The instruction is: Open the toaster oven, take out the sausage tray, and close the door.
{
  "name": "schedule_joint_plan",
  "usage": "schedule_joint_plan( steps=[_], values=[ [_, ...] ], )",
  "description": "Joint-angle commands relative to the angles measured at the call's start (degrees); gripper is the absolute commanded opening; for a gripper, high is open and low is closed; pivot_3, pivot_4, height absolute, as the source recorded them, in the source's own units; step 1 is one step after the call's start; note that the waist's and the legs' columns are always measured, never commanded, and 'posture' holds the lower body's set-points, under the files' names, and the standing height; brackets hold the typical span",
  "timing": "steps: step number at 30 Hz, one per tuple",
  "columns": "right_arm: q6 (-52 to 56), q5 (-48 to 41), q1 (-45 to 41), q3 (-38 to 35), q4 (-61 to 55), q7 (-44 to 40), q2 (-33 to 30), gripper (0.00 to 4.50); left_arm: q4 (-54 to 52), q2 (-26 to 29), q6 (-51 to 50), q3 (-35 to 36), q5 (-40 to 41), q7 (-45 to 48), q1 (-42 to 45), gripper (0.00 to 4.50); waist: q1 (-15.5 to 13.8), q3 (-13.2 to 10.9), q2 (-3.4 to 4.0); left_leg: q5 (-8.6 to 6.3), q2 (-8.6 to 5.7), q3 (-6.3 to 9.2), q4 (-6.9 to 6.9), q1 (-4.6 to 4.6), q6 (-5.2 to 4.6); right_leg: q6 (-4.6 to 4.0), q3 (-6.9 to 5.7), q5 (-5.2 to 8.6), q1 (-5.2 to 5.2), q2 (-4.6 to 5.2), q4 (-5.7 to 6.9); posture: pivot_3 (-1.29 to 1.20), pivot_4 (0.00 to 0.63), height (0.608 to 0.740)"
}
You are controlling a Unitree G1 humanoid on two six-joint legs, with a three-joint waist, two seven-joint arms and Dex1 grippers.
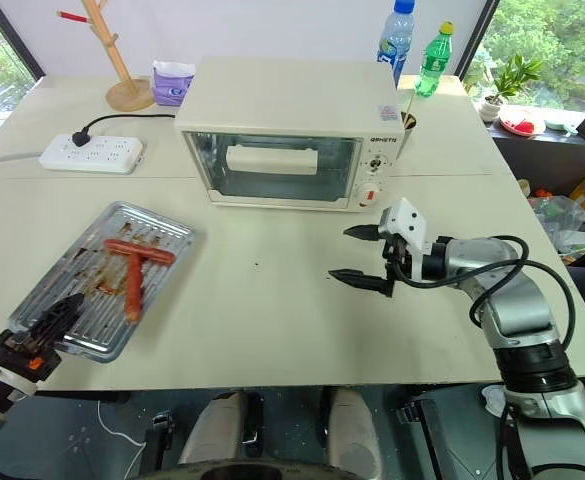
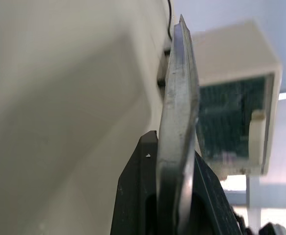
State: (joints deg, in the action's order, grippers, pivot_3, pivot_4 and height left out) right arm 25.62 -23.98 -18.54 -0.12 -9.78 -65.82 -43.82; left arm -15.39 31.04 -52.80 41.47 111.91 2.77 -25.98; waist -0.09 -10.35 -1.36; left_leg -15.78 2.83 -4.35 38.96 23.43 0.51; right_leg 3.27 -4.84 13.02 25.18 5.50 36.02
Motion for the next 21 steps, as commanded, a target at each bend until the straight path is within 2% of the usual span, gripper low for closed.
schedule_joint_plan(
  steps=[1, 5, 10, 17, 21],
  values=[
    [0.3, -3.5, 0.8, -4.0, -4.1, -2.5, -3.0, 4.43, 2.0, 4.6, -4.1, -3.2, 1.1, 2.1, 2.2, 0.0, -0.3, 0.0, 0.07, 0.0, 0.01, 0.0, -0.01, 0.0, 0.0, 0.0, 0.0, 0.0, 0.01, -0.01, -0.01, 0.0, 0.15, 0.722],
    [0.8, -4.9, 3.2, -6.4, -5.4, -4.3, -6.7, 4.43, 5.9, 10.5, -8.2, -8.6, 1.1, 4.0, 9.4, 0.0, -0.7, 0.0, 0.07, 0.0, 0.01, -0.01, -0.02, 0.01, 0.0, 0.0, 0.0, 0.0, 0.03, -0.01, 0.0, 0.0, 0.15, 0.722],
    [2.8, -6.9, 5.5, -10.2, -7.2, -3.4, -9.2, 4.43, 13.7, 14.8, -13.2, -18.2, -0.9, 6.2, 21.8, 0.0, -0.8, -0.1, 0.13, 0.0, -0.03, -0.03, -0.02, 0.02, 0.0, 0.0, -0.01, 0.0, 0.01, 0.03, -0.01, 0.0, 0.15, 0.722],
    [8.5, -11.6, 11.5, -18.2, -14.0, -1.8, -12.4, 4.43, 25.0, 12.8, -21.9, -31.5, -12.3, 14.2, 41.4, 0.0, -0.7, -0.1, 0.13, 0.0, -0.11, -0.11, -0.02, 0.04, -0.01, 0.02, -0.01, -0.01, -0.01, -0.09, 0.0, 0.0, 0.15, 0.722],
    [10.9, -12.8, 16.0, -23.0, -17.5, 0.3, -12.8, 4.43, 29.6, 10.8, -26.0, -36.0, -20.1, 21.3, 48.9, 0.0, -0.7, -0.1, 0.09, 0.01, -0.12, -0.14, -0.02, 0.03, -0.01, 0.03, -0.01, -0.02, -0.04, -0.12, 0.0, 0.0, 0.15, 0.722]
  ],
)
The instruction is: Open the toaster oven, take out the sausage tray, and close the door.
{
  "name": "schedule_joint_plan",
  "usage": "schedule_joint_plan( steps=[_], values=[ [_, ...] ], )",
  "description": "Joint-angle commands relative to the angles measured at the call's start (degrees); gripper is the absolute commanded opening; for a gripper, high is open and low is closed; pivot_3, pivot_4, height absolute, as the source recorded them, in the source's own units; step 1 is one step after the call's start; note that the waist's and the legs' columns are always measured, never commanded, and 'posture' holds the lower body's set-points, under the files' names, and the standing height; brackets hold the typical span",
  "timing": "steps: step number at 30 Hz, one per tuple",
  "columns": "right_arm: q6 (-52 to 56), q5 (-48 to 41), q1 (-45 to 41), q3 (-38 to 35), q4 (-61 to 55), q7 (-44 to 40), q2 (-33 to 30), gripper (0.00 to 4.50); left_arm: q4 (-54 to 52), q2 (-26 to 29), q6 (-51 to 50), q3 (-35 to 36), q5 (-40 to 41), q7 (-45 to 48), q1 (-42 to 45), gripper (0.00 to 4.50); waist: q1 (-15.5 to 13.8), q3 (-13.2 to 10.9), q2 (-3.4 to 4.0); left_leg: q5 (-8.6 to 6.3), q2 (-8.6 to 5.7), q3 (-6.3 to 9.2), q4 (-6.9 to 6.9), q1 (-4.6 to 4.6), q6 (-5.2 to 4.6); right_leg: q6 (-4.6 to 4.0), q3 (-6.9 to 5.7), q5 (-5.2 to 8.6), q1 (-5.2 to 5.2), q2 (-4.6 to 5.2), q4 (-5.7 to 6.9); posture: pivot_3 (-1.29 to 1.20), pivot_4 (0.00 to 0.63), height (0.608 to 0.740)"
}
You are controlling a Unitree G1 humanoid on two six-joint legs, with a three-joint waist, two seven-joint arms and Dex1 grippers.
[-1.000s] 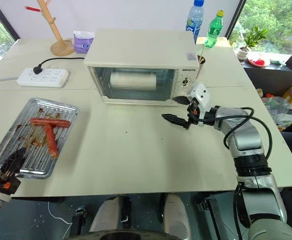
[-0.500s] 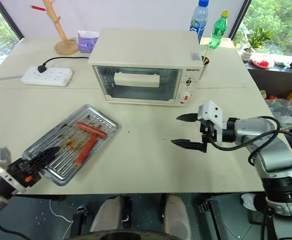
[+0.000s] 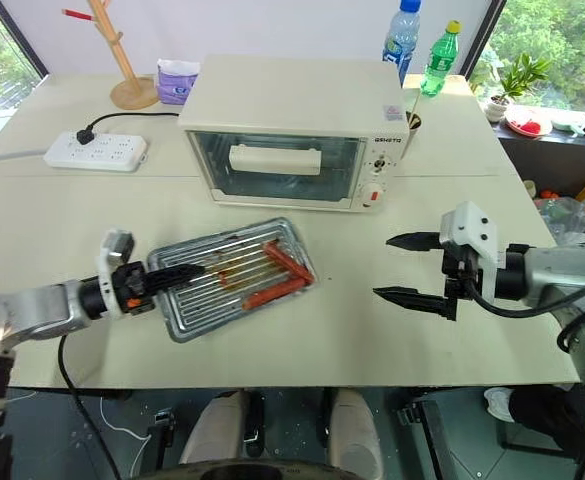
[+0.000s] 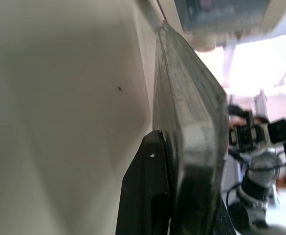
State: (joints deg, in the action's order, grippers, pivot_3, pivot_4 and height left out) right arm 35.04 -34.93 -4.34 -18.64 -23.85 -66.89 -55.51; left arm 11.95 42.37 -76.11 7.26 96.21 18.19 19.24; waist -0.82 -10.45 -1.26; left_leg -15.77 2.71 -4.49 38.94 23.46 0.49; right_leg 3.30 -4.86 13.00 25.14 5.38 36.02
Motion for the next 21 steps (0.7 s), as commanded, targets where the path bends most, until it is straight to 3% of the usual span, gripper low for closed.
schedule_joint_plan(
  steps=[1, 10, 20, 21],
  values=[
    [1.9, -2.1, 2.8, -5.5, -4.2, 1.8, -1.1, 4.43, 3.2, -0.9, -3.3, -2.4, -6.5, 7.9, 5.0, 0.0, 0.1, 0.0, -0.01, 0.0, 0.0, 0.0, 0.0, 0.0, 0.0, 0.0, 0.0, 0.0, 0.0, -0.01, 0.0, 0.0, 0.15, 0.722],
    [5.7, -4.3, 11.8, -14.5, -11.0, 4.6, -0.8, 4.43, 13.4, -8.0, -1.8, -11.2, -27.6, 25.3, 16.6, 0.0, -0.1, 0.0, -0.04, 0.0, -0.02, 0.03, 0.02, 0.0, 0.0, 0.0, -0.01, 0.0, -0.04, -0.01, -0.03, 0.0, 0.15, 0.722],
    [5.9, -4.8, 14.4, -15.0, -13.1, 7.1, -0.1, 4.43, 20.5, -12.3, 1.5, -13.5, -43.0, 35.7, 21.8, 0.0, -1.1, 0.0, 0.02, 0.0, -0.06, 0.08, 0.07, -0.06, -0.02, 0.01, -0.01, 0.01, -0.14, 0.04, -0.03, 0.0, 0.15, 0.722],
    [5.7, -4.7, 14.3, -14.7, -13.0, 7.4, 0.0, 4.48, 20.6, -12.1, 1.7, -13.5, -44.1, 36.3, 21.7, 0.26, -1.3, 0.0, 0.02, 0.0, -0.06, 0.08, 0.07, -0.06, -0.02, 0.01, -0.01, 0.01, -0.14, 0.04, -0.03, 0.0, 0.15, 0.722]
  ],
)
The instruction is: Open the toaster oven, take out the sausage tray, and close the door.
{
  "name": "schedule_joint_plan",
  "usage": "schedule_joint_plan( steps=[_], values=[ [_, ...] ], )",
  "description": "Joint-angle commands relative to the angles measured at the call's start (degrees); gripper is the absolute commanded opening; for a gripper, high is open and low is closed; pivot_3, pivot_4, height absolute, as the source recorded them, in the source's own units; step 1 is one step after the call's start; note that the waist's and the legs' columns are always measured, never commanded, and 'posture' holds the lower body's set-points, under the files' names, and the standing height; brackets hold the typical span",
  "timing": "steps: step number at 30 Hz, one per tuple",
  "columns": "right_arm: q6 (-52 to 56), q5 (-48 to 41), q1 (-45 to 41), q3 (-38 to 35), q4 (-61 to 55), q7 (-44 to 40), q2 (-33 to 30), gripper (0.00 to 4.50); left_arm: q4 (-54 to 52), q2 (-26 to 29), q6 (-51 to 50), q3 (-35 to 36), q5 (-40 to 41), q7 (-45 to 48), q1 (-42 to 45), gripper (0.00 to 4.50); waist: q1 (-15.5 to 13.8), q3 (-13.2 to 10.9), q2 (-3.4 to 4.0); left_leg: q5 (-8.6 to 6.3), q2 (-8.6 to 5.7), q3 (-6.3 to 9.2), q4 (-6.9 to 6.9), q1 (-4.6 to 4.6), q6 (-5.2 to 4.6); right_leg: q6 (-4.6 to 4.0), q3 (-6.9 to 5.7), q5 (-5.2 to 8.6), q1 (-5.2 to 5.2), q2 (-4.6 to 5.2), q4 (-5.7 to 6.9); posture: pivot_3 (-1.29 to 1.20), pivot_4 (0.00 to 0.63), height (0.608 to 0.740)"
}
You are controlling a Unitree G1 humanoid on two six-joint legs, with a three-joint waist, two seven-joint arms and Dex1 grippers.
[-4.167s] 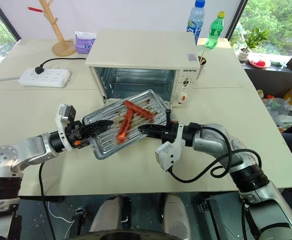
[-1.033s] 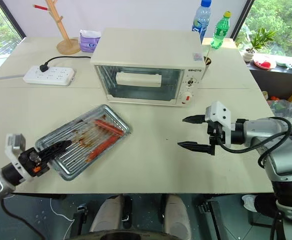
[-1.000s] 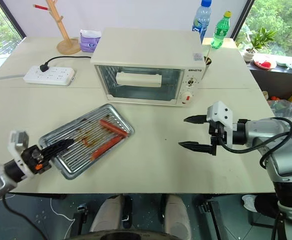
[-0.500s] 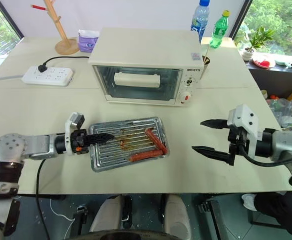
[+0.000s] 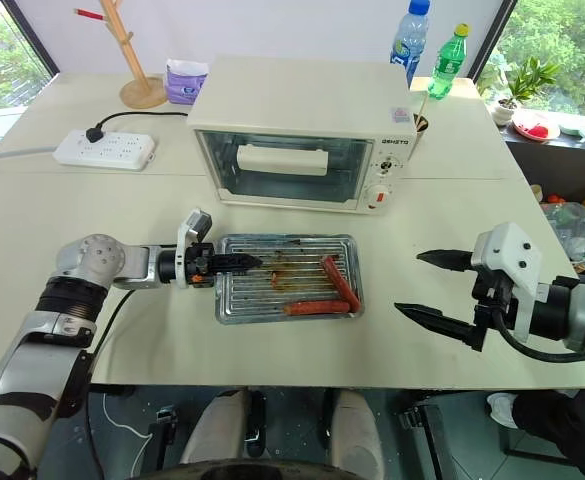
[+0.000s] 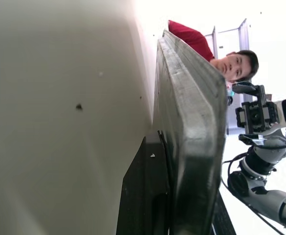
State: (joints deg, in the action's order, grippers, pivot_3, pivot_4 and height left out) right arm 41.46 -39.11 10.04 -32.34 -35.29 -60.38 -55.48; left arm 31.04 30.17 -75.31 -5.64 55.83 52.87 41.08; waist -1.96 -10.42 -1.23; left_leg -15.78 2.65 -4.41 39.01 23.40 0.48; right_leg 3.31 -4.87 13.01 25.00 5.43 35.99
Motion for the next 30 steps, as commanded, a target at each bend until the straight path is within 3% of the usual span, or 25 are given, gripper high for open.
schedule_joint_plan(
  steps=[1, 3, 7, 9, 14, 17, 20, 24, 30],
  values=[
    [-0.9, -0.4, -0.3, -0.6, -1.4, 1.2, 0.0, 4.5, 1.6, 0.3, 1.2, -0.7, -4.8, 2.3, -0.2, 0.55, -0.2, 0.0, -0.01, 0.0, 0.0, 0.0, 0.0, 0.0, 0.0, 0.0, 0.0, 0.0, 0.0, 0.0, 0.0, 0.0, 0.15, 0.722],
    [-1.2, -0.3, -0.7, 0.3, -1.1, 1.7, 0.0, 4.5, 1.6, 0.9, 1.5, -0.4, -6.4, 3.6, -0.4, 1.27, -0.1, 0.0, -0.04, 0.0, 0.02, 0.0, 0.0, 0.01, 0.0, 0.0, 0.0, 0.0, 0.01, -0.01, 0.0, 0.0, 0.15, 0.722],
    [-2.2, -0.1, -2.1, 2.3, 0.1, 2.2, -0.1, 4.5, 0.8, 2.8, 2.8, 0.3, -9.9, 5.0, -0.9, 3.42, -0.1, 0.0, -0.01, -0.01, 0.07, 0.01, -0.01, 0.02, -0.02, 0.0, 0.0, 0.0, 0.07, -0.08, 0.02, 0.0, 0.15, 0.722],
    [-2.6, 0.1, -3.3, 3.5, 0.9, 2.3, -0.2, 4.5, -1.6, 5.1, 4.8, -0.4, -12.0, 6.1, -2.2, 4.27, 0.0, 0.0, 0.0, 0.0, 0.08, 0.01, 0.0, -0.02, -0.02, 0.0, 0.0, 0.0, 0.04, -0.08, 0.04, 0.0, 0.15, 0.722],
    [-4.1, 1.0, -6.1, 6.8, 2.8, 2.4, -0.2, 4.5, -8.6, 11.0, 9.9, -0.8, -15.8, 8.1, -6.2, 4.27, 1.0, 0.0, 0.03, -0.01, 0.16, 0.05, -0.02, -0.06, -0.02, -0.02, 0.01, 0.01, 0.03, -0.15, 0.05, 0.0, 0.15, 0.722],
    [-5.8, 1.9, -8.6, 10.0, 4.9, 1.9, 0.2, 4.5, -18.3, 19.7, 24.6, -1.4, -24.4, 8.2, -14.8, 4.27, 2.4, 0.0, 0.01, -0.01, 0.26, 0.07, -0.09, -0.08, -0.02, -0.03, 0.05, 0.0, 0.09, -0.19, 0.06, 0.0, 0.15, 0.722],
    [-7.3, 2.6, -10.6, 12.3, 6.9, 0.8, -0.2, 4.5, -25.0, 26.0, 35.4, 1.0, -27.7, 11.5, -22.4, 4.27, 3.0, 0.0, 0.12, -0.01, 0.34, 0.03, -0.3, -0.25, -0.01, -0.08, 0.15, 0.01, 0.11, -0.27, 0.07, 0.0, 0.15, 0.722],
    [-8.0, 2.2, -14.7, 14.2, 10.7, -1.7, -1.0, 4.5, -32.3, 32.8, 40.5, 9.9, -25.0, 16.6, -27.0, 4.27, 2.6, 0.0, 0.13, 0.03, 0.36, 0.02, -0.56, -0.21, 0.06, -0.21, 0.15, 0.07, 0.34, -0.3, 0.09, 0.0, 0.15, 0.722],
    [-5.7, -0.5, -20.4, 15.7, 14.3, -6.9, -3.1, 4.5, -38.2, 38.0, 35.3, 20.3, -16.5, 21.6, -22.9, 4.27, 0.9, -0.2, 0.12, 0.07, 0.22, 0.0, -0.57, 0.04, 0.12, -0.17, 0.08, 0.09, 0.45, -0.03, -0.02, 0.0, 0.15, 0.722]
  ],
)
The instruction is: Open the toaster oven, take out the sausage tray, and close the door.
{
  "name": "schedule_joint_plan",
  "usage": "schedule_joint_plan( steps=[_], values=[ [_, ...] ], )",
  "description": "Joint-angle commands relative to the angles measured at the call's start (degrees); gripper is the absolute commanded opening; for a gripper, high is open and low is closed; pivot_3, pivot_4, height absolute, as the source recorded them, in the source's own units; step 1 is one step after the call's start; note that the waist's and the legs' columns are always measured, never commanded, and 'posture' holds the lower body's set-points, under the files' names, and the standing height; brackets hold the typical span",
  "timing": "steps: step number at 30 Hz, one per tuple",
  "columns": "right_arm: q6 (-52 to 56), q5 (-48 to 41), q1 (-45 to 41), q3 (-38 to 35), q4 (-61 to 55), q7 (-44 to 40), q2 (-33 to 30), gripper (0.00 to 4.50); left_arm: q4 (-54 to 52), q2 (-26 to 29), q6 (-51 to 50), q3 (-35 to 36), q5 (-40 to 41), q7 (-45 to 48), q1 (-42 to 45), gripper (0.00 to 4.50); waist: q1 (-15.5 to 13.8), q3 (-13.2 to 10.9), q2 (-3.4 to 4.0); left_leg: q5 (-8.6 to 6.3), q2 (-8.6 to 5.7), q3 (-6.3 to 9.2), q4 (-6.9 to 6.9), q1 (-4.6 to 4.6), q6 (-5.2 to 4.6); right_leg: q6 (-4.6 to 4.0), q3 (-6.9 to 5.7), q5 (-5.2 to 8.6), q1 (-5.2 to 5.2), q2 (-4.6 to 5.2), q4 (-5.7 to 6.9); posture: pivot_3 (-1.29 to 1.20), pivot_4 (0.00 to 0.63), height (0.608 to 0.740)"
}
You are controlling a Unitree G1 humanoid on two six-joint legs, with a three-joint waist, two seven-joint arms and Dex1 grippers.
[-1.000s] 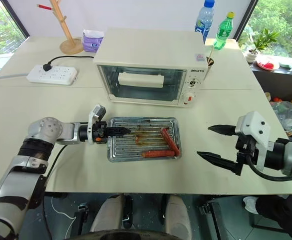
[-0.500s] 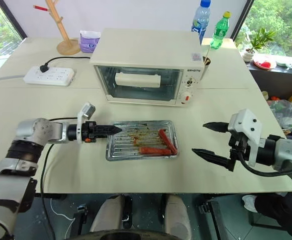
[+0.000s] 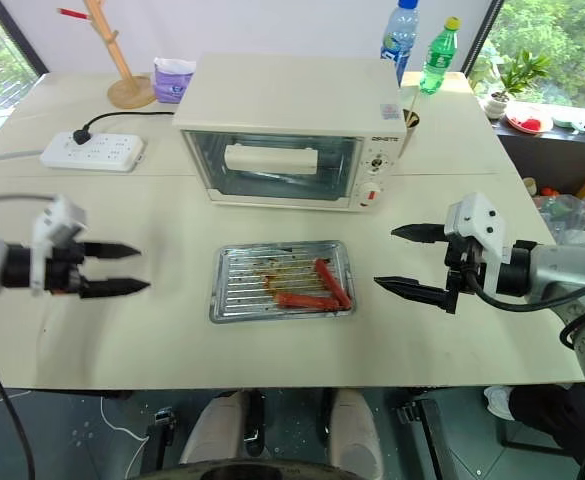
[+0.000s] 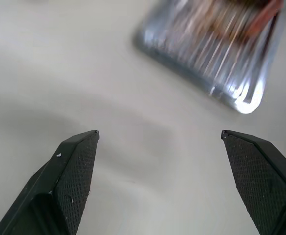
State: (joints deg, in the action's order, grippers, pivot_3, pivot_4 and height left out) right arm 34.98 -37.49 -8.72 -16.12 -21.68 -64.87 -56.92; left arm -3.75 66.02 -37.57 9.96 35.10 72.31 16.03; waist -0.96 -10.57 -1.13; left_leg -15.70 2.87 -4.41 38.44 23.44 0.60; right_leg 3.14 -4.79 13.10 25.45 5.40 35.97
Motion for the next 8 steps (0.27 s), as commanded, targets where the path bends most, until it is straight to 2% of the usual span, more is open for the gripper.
schedule_joint_plan(
  steps=[1, 4, 8],
  values=[
    [0.9, -2.4, -2.3, -0.3, 1.1, -3.3, -2.0, 4.5, -4.2, 2.7, -4.0, 5.7, 5.7, 2.6, 3.0, 4.27, 0.0, 0.0, 0.01, 0.0, -0.06, -0.03, -0.03, 0.01, -0.01, 0.02, 0.0, 0.0, -0.01, 0.08, -0.05, 0.0, 0.15, 0.722],
    [1.0, -2.6, -3.4, 0.3, 2.0, -5.4, -2.7, 4.5, -5.6, 3.9, -6.4, 7.3, 8.1, 3.5, 5.1, 4.27, 0.2, 0.0, 0.01, -0.03, -0.15, -0.12, -0.07, 0.0, -0.08, 0.12, 0.01, -0.06, -0.08, 0.14, -0.19, 0.0, 0.15, 0.722],
    [0.4, -1.6, -4.3, 1.6, 3.0, -5.7, -2.2, 4.5, -6.5, 3.9, -4.3, 6.8, 6.5, 4.3, 4.0, 4.27, 0.2, 0.0, -0.01, -0.02, -0.17, -0.26, -0.09, -0.01, -0.06, 0.26, -0.01, -0.11, -0.07, -0.02, -0.15, 0.0, 0.15, 0.722]
  ],
)
